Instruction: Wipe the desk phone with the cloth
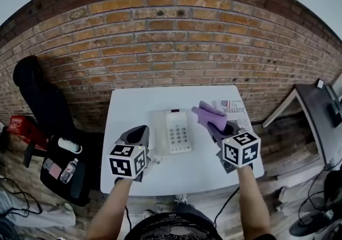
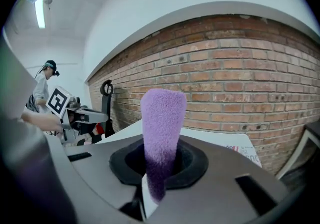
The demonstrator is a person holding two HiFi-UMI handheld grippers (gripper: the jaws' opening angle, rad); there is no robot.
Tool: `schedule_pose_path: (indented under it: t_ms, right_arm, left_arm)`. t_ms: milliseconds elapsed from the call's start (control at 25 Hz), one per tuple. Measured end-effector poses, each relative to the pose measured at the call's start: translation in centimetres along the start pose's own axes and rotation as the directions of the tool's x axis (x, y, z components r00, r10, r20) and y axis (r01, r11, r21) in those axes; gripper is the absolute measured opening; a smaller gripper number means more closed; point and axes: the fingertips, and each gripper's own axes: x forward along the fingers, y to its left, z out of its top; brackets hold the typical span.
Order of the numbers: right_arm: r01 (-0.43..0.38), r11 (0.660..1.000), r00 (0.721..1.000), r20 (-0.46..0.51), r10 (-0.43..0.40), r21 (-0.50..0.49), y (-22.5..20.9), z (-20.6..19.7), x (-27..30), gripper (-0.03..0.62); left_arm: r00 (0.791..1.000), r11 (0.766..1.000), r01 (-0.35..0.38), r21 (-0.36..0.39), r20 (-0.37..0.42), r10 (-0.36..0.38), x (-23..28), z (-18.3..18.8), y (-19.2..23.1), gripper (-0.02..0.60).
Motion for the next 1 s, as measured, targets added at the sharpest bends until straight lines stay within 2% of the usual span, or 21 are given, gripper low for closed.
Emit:
schedule_pose_path:
  t_ms: [360,800,1000]
  right_arm:
    - [0.064,0.993,0.991,0.11,-0.075,0.096,4.7,0.1,-4.2,0.044]
    - [0.086,0.993,0.987,0.13,-0.095,0.075,8.6,-0.7,-4.2,0.044]
    - [0.09,0.994,0.989,0.115,-0.096,0.058,9.6,-1.3,-3.7,0.044]
  left_arm:
    - [1.0,0.999,-0.005,0.052,0.021,0.004,-5.5,-1.2,0.7,0.005]
    - [0.999,0.999,-0.031,0.045,0.026,0.03,-8.6,-2.8,3.2,0.005]
    - [0.999,0.999,-0.019,0.049,0.028,0.018,-9.0,-2.9,3.6,0.005]
